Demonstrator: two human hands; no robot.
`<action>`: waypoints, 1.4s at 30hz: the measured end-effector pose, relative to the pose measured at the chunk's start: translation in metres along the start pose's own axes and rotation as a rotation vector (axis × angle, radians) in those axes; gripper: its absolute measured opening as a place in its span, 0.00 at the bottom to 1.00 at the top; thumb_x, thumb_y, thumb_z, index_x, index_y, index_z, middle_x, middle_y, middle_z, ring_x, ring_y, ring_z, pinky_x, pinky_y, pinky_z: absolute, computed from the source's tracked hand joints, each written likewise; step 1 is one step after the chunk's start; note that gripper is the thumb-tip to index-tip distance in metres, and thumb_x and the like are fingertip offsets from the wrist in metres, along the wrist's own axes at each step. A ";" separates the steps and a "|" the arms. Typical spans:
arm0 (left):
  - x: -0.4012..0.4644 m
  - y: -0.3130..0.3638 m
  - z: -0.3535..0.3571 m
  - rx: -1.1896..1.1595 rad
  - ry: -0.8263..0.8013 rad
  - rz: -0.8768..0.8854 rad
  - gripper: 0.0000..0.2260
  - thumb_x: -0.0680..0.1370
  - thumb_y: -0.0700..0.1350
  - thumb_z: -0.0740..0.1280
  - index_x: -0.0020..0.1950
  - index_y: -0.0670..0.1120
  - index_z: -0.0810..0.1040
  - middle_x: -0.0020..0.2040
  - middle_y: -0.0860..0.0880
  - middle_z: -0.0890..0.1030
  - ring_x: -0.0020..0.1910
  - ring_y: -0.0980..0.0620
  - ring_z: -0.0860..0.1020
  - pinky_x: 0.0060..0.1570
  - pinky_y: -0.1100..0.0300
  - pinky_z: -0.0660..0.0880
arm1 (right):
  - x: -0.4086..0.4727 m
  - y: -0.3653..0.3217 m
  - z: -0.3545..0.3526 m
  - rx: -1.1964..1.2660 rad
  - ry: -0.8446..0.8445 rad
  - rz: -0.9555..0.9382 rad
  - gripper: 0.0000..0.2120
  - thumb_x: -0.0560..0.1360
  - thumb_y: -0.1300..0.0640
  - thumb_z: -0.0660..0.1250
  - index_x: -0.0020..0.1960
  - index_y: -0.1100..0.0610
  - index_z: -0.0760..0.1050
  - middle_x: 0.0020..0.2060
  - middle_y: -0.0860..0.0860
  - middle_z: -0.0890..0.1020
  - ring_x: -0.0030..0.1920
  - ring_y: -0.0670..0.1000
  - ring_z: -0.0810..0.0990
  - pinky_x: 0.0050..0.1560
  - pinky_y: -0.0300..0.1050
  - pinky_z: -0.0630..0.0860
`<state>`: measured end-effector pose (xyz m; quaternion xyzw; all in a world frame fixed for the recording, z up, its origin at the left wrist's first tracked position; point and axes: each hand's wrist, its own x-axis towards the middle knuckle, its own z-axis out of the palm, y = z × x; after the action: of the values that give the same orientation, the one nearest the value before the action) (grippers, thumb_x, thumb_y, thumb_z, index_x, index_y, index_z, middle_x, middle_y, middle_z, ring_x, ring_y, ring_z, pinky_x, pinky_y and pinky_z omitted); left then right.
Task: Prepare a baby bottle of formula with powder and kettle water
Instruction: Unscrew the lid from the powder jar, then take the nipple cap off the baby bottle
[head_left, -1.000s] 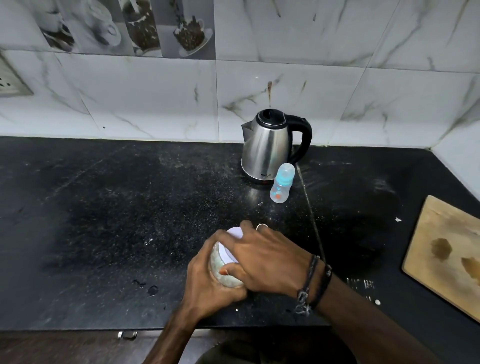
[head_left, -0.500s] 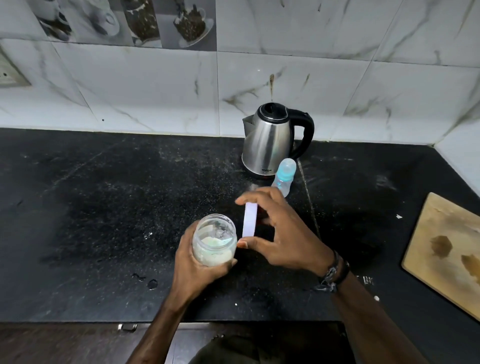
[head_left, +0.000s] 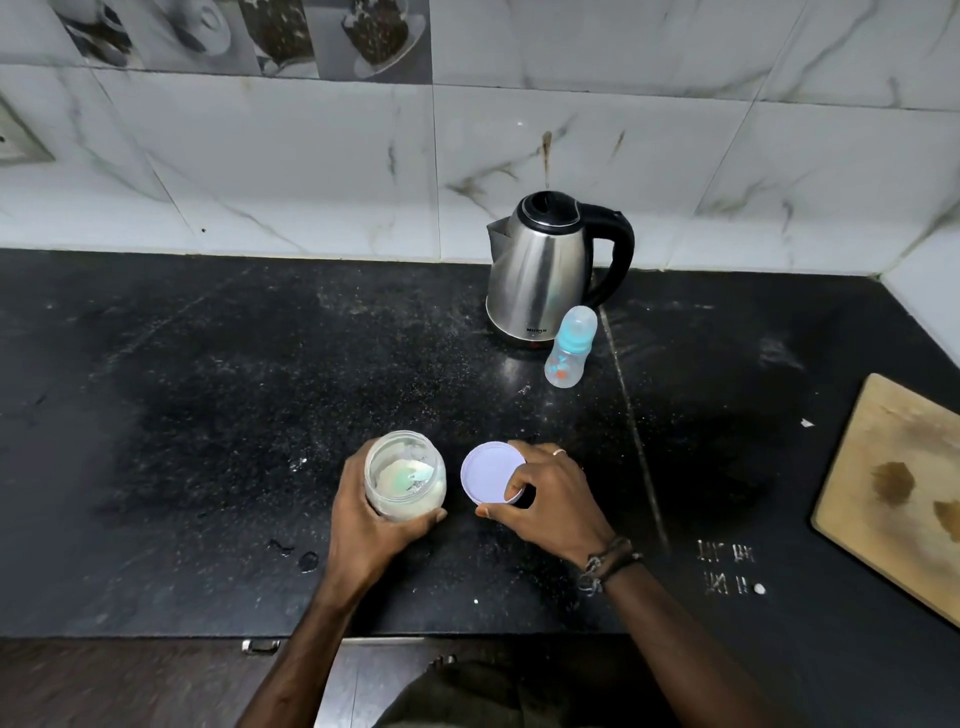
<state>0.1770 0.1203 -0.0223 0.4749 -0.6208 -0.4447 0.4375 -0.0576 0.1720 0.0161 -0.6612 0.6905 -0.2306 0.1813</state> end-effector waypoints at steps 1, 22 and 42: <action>0.000 0.000 0.001 -0.010 -0.002 -0.006 0.44 0.55 0.52 0.87 0.68 0.58 0.74 0.66 0.48 0.81 0.65 0.51 0.80 0.67 0.54 0.76 | 0.001 0.002 0.004 -0.013 -0.010 0.005 0.19 0.61 0.42 0.81 0.34 0.57 0.82 0.63 0.57 0.82 0.56 0.60 0.81 0.56 0.44 0.74; -0.004 -0.005 0.007 0.014 -0.039 -0.064 0.52 0.56 0.55 0.86 0.76 0.50 0.68 0.69 0.55 0.78 0.69 0.56 0.77 0.70 0.59 0.72 | 0.001 0.012 0.036 -0.179 -0.102 -0.030 0.19 0.69 0.43 0.76 0.49 0.56 0.78 0.74 0.56 0.72 0.69 0.60 0.71 0.65 0.54 0.68; 0.023 0.081 0.032 0.064 0.024 0.182 0.56 0.62 0.61 0.82 0.82 0.47 0.58 0.80 0.49 0.67 0.80 0.55 0.65 0.78 0.52 0.64 | -0.003 0.017 0.006 0.062 0.413 -0.091 0.16 0.81 0.48 0.58 0.53 0.56 0.80 0.58 0.50 0.83 0.55 0.53 0.80 0.56 0.52 0.75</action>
<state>0.1256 0.1143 0.0519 0.4355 -0.6699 -0.3774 0.4682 -0.0682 0.1751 0.0021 -0.6244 0.6751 -0.3903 0.0458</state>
